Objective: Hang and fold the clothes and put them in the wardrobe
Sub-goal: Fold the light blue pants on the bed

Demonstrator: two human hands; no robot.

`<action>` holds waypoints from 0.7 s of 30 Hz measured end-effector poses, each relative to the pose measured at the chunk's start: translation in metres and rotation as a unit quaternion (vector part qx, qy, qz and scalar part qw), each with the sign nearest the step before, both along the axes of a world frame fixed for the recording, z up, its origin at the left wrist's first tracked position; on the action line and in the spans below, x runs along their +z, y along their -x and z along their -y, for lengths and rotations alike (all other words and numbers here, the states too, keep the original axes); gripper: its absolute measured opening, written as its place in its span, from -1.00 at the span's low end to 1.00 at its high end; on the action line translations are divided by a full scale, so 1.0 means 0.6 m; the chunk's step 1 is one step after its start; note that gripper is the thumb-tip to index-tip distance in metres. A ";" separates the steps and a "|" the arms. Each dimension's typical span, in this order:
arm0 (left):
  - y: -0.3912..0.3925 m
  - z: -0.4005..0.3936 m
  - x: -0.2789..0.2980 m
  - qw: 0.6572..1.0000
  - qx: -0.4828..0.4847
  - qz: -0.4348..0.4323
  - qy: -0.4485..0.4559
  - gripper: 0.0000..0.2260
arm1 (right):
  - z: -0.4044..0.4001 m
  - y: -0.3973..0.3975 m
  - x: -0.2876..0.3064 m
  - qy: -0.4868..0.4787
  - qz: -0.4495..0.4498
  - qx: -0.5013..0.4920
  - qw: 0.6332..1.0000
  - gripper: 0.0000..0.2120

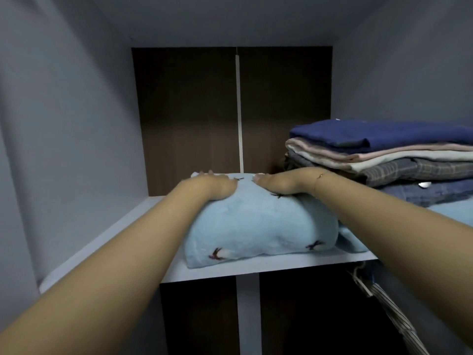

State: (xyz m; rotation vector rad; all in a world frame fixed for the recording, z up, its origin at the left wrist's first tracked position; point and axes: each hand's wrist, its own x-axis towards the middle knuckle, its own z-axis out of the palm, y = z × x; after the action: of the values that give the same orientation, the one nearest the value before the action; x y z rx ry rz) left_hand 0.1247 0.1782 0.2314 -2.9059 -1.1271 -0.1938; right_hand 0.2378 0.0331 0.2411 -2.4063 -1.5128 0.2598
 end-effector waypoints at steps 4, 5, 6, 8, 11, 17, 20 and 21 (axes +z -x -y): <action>-0.002 -0.044 -0.066 0.995 0.010 0.047 0.082 -0.53 | -0.031 -0.044 -0.057 -0.032 -0.027 0.021 0.999 -0.47; -0.006 -0.053 -0.074 0.993 0.022 0.057 0.099 -0.53 | -0.040 -0.053 -0.062 -0.025 -0.038 0.008 0.999 -0.46; -0.010 -0.057 -0.078 0.993 0.035 0.050 0.102 -0.53 | -0.047 -0.059 -0.063 -0.012 -0.051 -0.013 0.999 -0.44; -0.013 -0.060 -0.081 0.991 0.063 0.055 0.105 -0.51 | -0.058 -0.066 -0.063 0.006 -0.057 -0.055 0.997 -0.37; -0.012 -0.059 -0.085 0.991 0.050 0.061 0.104 -0.51 | -0.067 -0.074 -0.067 -0.002 -0.060 -0.060 0.996 -0.30; -0.006 -0.043 -0.072 0.982 0.040 0.123 0.137 -0.53 | -0.047 -0.058 -0.056 -0.030 -0.035 -0.049 0.998 -0.32; 0.026 -0.010 -0.056 0.983 0.003 0.151 0.103 -0.53 | -0.012 -0.030 -0.040 -0.037 0.013 -0.051 0.998 -0.35; 0.042 0.007 -0.050 0.985 -0.001 0.158 0.069 -0.51 | 0.005 -0.018 -0.037 -0.043 0.030 -0.043 0.998 -0.35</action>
State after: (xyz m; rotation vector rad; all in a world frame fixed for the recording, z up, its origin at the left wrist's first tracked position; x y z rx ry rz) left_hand 0.0993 0.1743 0.2017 -3.0742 -1.2208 -0.6204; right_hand 0.2484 0.0300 0.2188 -2.4234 -1.4113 0.1031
